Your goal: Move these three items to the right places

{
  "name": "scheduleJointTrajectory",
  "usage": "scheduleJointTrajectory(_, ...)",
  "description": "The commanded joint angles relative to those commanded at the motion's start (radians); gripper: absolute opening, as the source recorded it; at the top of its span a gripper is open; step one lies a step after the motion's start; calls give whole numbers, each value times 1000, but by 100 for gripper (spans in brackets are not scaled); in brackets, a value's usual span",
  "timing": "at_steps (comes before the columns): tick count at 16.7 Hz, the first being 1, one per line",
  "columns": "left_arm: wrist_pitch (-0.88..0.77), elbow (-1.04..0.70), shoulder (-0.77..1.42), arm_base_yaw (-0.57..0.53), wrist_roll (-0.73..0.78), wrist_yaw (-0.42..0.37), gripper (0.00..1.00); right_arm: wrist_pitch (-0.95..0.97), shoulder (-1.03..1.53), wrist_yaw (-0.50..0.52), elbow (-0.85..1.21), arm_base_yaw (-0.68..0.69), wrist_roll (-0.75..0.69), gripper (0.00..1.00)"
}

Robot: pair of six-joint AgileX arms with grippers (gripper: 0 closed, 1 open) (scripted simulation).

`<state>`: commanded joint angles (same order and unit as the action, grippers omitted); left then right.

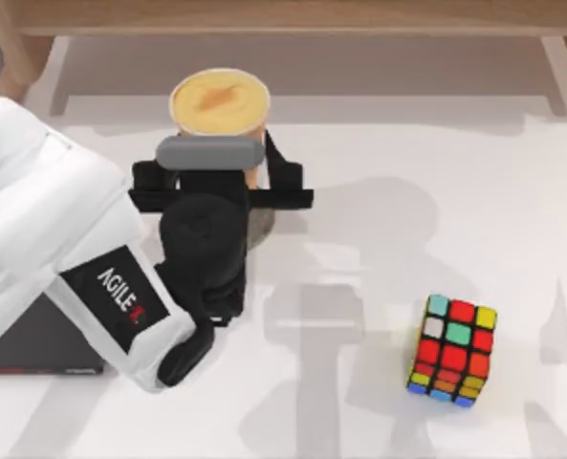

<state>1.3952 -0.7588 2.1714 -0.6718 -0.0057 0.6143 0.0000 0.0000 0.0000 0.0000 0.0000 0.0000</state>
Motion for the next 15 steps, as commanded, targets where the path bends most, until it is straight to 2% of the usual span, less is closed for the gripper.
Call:
scheduleJointTrajectory(10,3,3,-2,-3,0,2,100,0,0,0,0,0,0,100)
scheduleJointTrajectory(15,58,95,-36,-53,0,53,100,0,0,0,0,0,0,100)
